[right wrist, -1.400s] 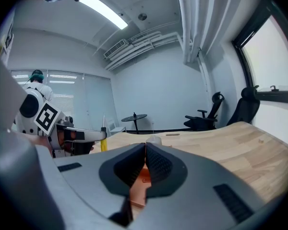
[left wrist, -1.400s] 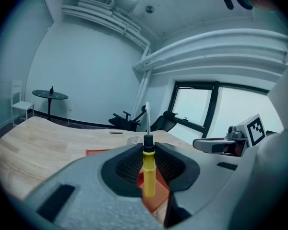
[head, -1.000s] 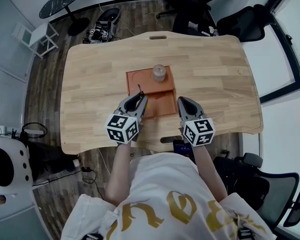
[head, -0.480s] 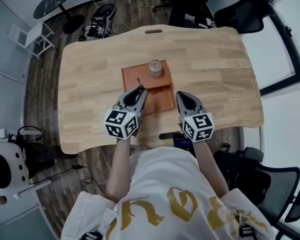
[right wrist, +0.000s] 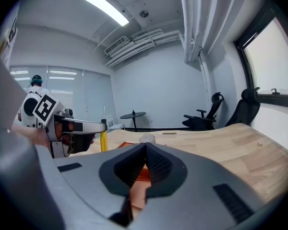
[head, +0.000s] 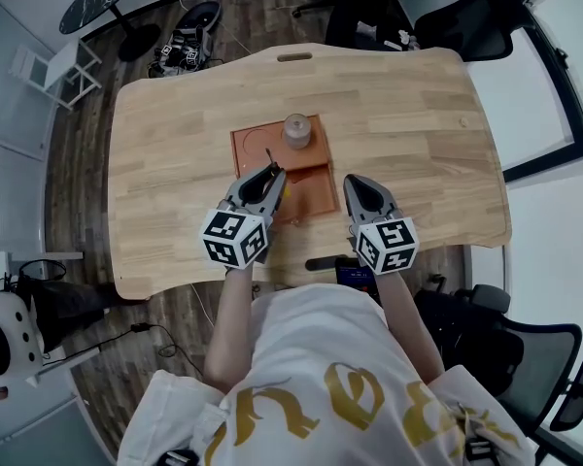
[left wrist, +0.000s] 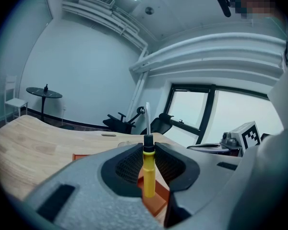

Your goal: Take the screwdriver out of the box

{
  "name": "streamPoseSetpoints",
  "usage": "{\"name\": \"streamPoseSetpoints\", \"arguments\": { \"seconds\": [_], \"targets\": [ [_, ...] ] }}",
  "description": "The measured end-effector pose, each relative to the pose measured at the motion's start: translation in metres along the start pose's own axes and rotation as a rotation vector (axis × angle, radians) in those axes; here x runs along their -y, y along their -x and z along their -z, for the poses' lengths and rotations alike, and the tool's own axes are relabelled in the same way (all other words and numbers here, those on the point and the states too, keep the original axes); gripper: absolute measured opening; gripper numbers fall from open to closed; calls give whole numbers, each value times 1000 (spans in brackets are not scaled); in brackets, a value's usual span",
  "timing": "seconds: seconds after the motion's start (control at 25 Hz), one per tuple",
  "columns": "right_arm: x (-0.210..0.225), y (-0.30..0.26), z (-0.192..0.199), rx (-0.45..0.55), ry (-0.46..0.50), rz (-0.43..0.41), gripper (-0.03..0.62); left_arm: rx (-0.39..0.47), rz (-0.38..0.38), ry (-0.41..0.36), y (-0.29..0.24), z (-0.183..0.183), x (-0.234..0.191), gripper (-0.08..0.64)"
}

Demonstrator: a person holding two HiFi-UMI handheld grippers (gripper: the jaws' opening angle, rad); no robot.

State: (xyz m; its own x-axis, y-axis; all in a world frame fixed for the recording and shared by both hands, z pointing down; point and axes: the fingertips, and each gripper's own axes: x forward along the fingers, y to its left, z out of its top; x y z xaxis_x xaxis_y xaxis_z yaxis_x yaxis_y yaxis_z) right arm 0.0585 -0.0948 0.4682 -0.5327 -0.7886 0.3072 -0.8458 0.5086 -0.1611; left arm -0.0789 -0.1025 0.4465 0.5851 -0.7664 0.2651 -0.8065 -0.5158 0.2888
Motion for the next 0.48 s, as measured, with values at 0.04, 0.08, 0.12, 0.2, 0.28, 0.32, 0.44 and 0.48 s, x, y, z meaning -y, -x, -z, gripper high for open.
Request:
{"name": "streamPoseSetpoints", "arguments": {
  "seconds": [0.04, 0.08, 0.12, 0.2, 0.28, 0.32, 0.44, 0.48],
  "targets": [
    [1, 0, 1, -2, -2, 0, 11, -3, 1, -1, -1, 1, 0, 77],
    [2, 0, 2, -4, -4, 0, 11, -7, 2, -4, -2, 2, 1, 77],
    [3, -1, 3, -7, -7, -1, 11, -12, 2, -7, -4, 3, 1, 77],
    [5, -2, 5, -11, -9, -2, 11, -21, 2, -11, -6, 5, 2, 77],
    [6, -3, 6, -15, -9, -4, 11, -27, 1, -12, -7, 7, 2, 77],
    [6, -5, 6, -16, -8, -5, 11, -30, 1, -13, -8, 8, 1, 77],
    [8, -8, 7, -18, -7, -7, 11, -38, 1, -18, -10, 10, -1, 77],
    [8, -10, 7, -19, -7, -7, 11, -41, 1, -19, -12, 11, -2, 77]
  ]
}}
